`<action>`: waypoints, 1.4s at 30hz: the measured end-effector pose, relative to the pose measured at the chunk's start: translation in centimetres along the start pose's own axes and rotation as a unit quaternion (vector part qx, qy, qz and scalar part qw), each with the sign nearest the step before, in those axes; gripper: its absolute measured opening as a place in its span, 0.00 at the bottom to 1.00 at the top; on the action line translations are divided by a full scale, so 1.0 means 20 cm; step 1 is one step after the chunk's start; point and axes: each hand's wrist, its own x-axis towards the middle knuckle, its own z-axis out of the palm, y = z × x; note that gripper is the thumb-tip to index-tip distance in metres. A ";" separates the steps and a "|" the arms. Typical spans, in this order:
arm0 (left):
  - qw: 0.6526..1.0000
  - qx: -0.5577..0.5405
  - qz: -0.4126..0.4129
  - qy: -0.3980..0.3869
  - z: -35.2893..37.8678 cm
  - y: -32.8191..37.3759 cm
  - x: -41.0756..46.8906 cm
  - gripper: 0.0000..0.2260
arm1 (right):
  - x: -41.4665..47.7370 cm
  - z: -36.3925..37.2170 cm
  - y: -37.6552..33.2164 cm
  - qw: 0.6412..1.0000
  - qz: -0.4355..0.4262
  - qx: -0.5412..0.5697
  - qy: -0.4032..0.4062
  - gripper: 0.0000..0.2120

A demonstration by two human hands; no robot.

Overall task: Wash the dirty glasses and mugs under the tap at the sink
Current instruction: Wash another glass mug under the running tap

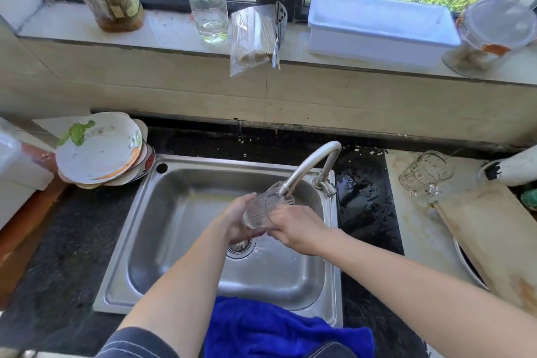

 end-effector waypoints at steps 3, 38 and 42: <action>0.988 -0.134 0.048 -0.065 0.02 -0.05 0.04 0.17 | 0.04 -0.01 -0.02 0.991 0.055 0.105 0.053 0.11; 0.994 -0.094 0.052 0.014 -0.04 -0.03 0.10 0.20 | -0.01 -0.09 0.04 0.998 0.027 -0.009 -0.053 0.23; 0.997 -0.060 0.043 -0.002 0.00 -0.05 0.10 0.16 | 0.01 -0.05 0.00 0.994 0.013 -0.086 -0.073 0.25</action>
